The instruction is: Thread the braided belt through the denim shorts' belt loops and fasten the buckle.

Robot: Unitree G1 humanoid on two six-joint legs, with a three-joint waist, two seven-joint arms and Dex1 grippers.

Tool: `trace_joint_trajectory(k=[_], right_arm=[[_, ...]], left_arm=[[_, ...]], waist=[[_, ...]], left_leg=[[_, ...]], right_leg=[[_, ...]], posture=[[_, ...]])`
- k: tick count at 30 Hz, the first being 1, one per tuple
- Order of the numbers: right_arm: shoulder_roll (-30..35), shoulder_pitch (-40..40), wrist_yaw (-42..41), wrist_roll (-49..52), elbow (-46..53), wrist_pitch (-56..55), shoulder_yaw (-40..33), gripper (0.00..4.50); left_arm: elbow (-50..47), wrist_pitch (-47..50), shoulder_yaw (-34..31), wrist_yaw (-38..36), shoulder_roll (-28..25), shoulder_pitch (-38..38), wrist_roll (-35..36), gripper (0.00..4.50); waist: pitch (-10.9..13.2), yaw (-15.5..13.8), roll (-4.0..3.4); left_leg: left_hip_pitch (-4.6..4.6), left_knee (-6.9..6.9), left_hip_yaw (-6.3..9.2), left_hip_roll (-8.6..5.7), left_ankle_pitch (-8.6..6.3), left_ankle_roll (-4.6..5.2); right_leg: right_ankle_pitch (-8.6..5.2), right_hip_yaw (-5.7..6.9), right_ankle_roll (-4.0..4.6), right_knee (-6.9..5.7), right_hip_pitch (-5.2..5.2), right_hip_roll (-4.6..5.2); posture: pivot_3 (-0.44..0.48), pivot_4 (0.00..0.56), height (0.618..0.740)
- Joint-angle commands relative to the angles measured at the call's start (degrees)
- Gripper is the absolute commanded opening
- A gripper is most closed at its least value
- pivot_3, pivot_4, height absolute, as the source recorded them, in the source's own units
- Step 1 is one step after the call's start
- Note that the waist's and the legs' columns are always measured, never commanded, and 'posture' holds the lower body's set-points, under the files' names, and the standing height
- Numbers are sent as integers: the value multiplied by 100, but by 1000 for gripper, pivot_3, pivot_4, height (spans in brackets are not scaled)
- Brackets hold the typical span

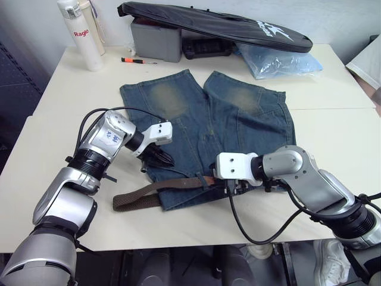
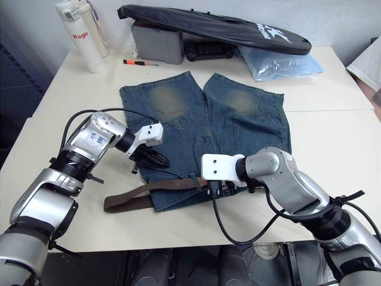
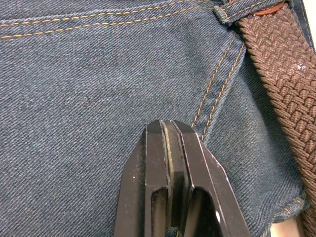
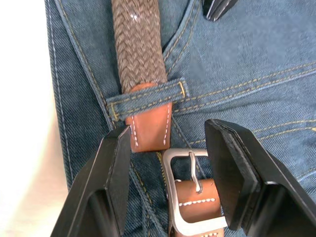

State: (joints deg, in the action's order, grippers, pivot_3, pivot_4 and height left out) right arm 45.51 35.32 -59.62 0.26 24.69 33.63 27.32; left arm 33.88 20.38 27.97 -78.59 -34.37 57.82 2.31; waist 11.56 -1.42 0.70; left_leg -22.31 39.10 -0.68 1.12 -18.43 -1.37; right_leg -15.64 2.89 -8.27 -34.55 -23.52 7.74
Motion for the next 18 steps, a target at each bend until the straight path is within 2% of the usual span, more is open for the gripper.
trace_joint_trajectory(k=[1,12,15,18], right_arm=[[-95,-78,18,-98,-26,-102,31,2571],[-212,-98,-42,-163,-174,-107,121,2571],[-258,-91,-15,-208,-200,-157,106,1745],[-284,-75,-23,-236,-221,-195,106,540]], left_arm=[[-135,234,75,-7,-40,-238,-297,0],[-54,217,-24,21,-55,-189,-416,0],[-69,221,-46,22,-54,-209,-435,0],[-51,218,-64,23,-50,-216,-458,0]], waist=[[0,1,0],[0,18,0],[0,21,0],[0,23,0]], left_leg=[[0,0,0,0,0,0],[2,0,-1,0,0,0],[4,0,-2,1,0,0],[5,1,-2,1,0,-1]], right_leg=[[0,0,0,0,0,0],[0,0,0,-4,-2,0],[0,0,0,-9,-2,0],[0,0,0,-13,-3,0]], posture=[[0,150,740],[0,150,740],[0,150,740],[0,150,740]])
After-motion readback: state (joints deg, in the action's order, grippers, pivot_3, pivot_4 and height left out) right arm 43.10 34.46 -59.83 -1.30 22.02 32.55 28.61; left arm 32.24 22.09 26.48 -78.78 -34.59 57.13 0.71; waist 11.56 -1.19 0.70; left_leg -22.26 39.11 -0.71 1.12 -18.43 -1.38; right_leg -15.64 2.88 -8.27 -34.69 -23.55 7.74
